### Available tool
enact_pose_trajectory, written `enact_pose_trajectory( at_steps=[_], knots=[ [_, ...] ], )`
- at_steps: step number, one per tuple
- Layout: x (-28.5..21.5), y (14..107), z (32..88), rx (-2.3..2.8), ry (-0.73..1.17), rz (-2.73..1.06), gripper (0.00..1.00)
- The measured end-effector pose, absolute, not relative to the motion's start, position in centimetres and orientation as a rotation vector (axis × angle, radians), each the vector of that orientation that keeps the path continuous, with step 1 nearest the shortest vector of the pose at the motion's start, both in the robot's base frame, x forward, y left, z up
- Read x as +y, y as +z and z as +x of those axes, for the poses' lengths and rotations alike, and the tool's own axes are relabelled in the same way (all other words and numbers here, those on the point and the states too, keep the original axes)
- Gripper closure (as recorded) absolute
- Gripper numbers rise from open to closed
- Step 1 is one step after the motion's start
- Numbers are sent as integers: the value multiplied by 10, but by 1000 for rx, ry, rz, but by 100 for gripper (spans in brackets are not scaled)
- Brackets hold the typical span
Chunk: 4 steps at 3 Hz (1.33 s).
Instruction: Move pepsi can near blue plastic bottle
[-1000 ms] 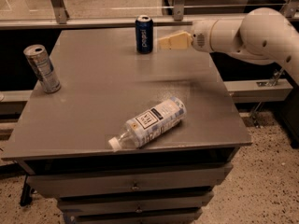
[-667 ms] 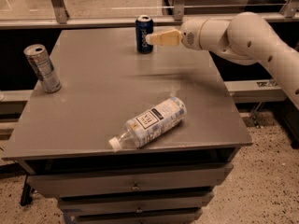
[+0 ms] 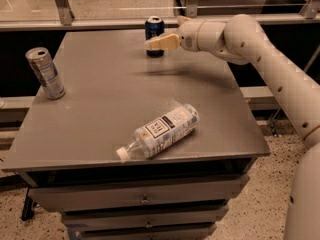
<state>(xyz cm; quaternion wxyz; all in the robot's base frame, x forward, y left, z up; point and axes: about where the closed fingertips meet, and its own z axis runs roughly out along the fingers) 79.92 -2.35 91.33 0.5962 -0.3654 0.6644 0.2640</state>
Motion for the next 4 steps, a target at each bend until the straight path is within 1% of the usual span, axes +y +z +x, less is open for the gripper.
enact_pose_trajectory(
  at_steps=[2,3,4],
  knots=[
    [-5,902,825,1503,627,-914,0],
    [0,900,834,1496,625,-922,16],
    [-1,897,836,1498,622,-923,39]
  ],
)
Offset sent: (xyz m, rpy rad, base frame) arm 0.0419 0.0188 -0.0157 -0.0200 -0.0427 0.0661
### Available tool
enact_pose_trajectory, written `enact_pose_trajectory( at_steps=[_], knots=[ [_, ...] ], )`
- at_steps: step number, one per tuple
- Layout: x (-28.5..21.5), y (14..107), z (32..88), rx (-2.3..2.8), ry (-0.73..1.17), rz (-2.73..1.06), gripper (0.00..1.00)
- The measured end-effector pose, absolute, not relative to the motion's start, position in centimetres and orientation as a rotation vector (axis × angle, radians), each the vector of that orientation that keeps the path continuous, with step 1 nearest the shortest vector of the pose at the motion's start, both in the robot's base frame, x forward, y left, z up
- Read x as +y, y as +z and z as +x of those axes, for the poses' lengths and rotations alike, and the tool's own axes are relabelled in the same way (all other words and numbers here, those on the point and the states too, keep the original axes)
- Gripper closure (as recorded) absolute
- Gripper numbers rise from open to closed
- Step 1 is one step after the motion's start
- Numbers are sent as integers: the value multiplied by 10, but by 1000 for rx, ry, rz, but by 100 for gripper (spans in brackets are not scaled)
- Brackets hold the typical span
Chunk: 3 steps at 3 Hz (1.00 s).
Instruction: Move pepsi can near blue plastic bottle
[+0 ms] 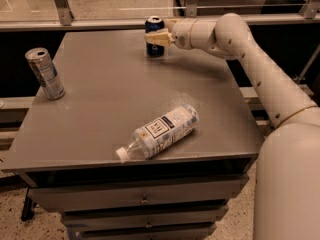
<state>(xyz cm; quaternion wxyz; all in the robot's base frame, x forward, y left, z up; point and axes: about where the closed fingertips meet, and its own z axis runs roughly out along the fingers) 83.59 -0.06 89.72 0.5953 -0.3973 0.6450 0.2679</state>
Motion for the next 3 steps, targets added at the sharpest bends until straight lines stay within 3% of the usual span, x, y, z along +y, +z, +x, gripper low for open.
enact_pose_trajectory(
  at_steps=[2,3],
  knots=[
    [-18,902,818,1508,609,-909,85],
    [-31,916,787,1502,619,-918,100]
  ],
)
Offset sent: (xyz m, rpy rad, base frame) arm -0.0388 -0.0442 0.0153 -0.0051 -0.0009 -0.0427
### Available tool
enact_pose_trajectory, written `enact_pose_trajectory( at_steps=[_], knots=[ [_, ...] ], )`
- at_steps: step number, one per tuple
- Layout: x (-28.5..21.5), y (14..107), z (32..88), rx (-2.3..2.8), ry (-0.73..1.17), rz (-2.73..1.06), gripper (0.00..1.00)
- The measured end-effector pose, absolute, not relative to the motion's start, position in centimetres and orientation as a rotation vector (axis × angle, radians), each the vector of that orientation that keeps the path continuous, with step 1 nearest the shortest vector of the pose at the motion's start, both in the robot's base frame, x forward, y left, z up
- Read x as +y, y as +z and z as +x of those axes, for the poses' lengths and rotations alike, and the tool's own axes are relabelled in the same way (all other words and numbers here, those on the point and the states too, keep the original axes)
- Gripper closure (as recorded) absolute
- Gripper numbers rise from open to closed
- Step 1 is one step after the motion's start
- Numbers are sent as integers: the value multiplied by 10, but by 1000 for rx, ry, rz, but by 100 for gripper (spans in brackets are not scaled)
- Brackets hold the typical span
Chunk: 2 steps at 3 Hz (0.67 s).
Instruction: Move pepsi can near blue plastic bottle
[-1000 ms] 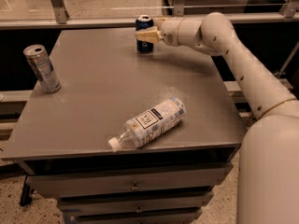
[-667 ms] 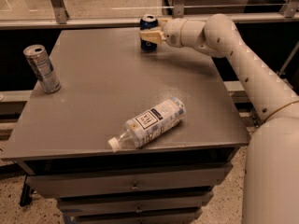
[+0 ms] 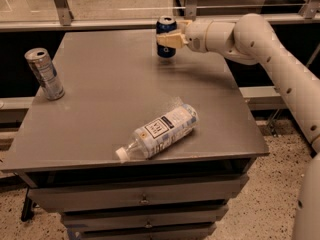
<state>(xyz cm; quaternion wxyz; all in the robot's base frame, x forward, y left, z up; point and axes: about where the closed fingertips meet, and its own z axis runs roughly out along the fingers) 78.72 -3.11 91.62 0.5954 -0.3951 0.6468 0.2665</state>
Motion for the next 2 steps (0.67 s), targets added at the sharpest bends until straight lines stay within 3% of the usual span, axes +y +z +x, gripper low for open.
enact_pose_trajectory(
  at_steps=[2],
  knots=[
    [-44,932,705,1500,688,-937,100]
  ],
)
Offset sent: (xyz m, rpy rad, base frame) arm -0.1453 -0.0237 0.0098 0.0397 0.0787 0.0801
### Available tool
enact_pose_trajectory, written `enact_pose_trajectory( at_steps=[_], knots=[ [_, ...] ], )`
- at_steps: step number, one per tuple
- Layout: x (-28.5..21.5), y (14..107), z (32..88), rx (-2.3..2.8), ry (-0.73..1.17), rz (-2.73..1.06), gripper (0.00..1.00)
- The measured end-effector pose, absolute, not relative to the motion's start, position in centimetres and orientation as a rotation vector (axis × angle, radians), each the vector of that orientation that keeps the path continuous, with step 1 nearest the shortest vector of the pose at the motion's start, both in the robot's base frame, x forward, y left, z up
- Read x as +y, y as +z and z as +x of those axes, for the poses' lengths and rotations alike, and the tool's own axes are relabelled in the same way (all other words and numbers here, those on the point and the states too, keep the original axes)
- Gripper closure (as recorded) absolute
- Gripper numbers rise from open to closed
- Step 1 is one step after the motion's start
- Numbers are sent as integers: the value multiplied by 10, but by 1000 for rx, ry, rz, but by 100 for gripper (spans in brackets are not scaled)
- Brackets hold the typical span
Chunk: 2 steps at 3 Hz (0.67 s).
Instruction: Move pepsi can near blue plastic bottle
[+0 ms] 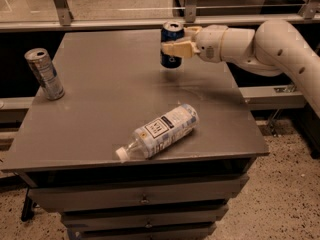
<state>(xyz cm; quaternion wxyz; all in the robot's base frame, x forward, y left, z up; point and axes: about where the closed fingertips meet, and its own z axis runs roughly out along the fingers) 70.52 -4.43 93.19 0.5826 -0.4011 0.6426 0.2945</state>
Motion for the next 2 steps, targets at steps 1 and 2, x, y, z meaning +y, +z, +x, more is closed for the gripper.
enact_pose_trajectory(
  at_steps=[1,2],
  knots=[
    [-45,926,664,1505,715,-960,100],
    [-61,906,640,1572,693,-956,100]
  ],
)
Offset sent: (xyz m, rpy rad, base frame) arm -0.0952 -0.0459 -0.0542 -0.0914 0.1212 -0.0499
